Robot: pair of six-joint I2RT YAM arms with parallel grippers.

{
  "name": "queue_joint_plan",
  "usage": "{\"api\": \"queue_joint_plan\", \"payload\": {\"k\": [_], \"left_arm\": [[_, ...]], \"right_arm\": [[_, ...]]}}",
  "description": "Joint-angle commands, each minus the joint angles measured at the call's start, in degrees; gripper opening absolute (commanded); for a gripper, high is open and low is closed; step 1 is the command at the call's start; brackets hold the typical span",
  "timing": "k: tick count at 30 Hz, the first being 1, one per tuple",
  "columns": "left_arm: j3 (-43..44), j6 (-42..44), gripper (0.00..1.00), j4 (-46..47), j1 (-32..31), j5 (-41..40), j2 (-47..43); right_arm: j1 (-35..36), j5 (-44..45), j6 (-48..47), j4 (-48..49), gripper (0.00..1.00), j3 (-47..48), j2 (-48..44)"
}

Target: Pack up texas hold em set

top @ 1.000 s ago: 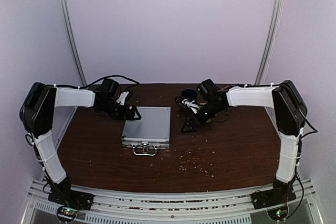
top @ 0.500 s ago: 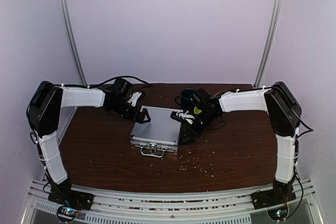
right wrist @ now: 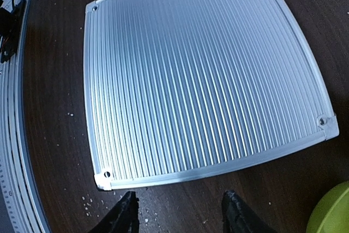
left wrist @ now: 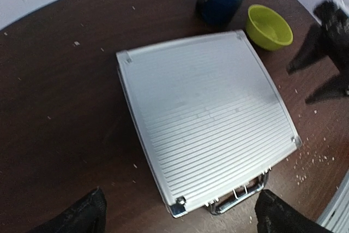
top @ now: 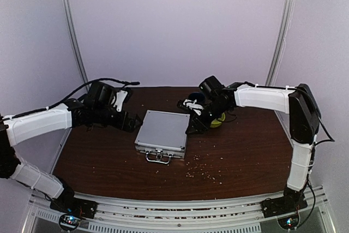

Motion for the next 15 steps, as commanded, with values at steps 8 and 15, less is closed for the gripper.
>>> {"api": "queue_joint_plan", "payload": {"k": [8, 15], "left_arm": [[-11.8, -7.7, 0.90, 14.8, -10.6, 9.6, 0.8], [-12.3, -9.2, 0.90, 19.9, -13.1, 13.2, 7.1]], "right_arm": [[3.5, -1.4, 2.7, 4.3, 0.40, 5.9, 8.5], [4.1, 0.8, 2.7, 3.1, 0.37, 6.4, 10.4]]}}
